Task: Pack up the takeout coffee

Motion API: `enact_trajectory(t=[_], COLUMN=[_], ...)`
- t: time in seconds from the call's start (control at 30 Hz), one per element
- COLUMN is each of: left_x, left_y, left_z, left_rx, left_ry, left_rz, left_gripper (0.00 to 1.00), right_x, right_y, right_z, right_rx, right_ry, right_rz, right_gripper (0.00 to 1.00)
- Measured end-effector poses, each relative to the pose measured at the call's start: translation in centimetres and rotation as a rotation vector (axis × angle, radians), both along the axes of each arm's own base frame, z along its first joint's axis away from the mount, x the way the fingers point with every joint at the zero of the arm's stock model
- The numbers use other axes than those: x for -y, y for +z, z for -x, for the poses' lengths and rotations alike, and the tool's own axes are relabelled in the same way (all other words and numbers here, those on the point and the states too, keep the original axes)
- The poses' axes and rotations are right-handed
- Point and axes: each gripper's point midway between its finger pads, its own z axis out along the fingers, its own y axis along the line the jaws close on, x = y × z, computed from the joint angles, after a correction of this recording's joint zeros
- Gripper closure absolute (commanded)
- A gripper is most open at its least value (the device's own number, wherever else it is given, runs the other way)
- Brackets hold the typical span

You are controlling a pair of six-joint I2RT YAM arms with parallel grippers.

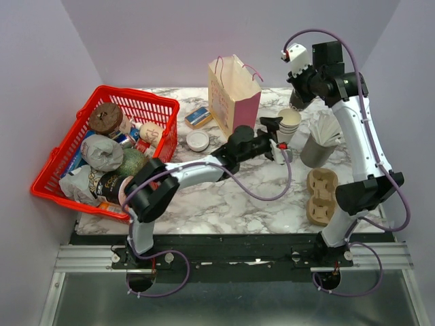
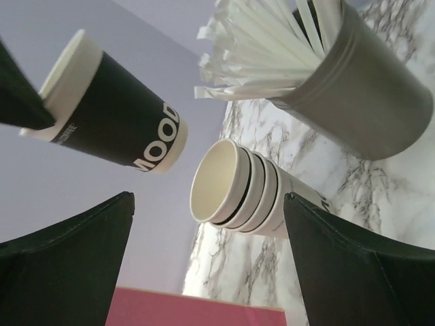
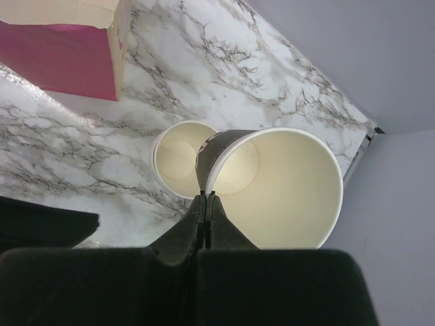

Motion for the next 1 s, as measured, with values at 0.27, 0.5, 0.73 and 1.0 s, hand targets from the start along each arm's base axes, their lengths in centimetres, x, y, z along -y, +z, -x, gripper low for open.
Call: enact_trajectory(t=[0.27,0.5,0.73,1.0], left_x=[-9.3,-18.9,-24.3,-26.3], left_y=[6.8,12.9,8.8,5.9], left_z=[6.5,10.5,8.2,7.8], left_rx=[-0.200,-0.344,-0.693,-0.919], left_ry=[-0.037,0.041,0.264,0.404], left_rz=[0.071,0.124,0.122,0.177], left_gripper=[0.01,0.01,0.01,0.01], right_x=[-2.0,-7.7,-11.9,-15.2], right_y=[1.0,-5.7,-13.7,-16.7], right_z=[5.4,17.4,21.2,19.9], right_rx=[0.035,-0.015,-0.154,-0.155], right_ry=[0.209,0.738,1.065,1.182], right_rz=[0.015,0.147,0.289,0.321], right_gripper=[0.99,0.99,0.99,0.99])
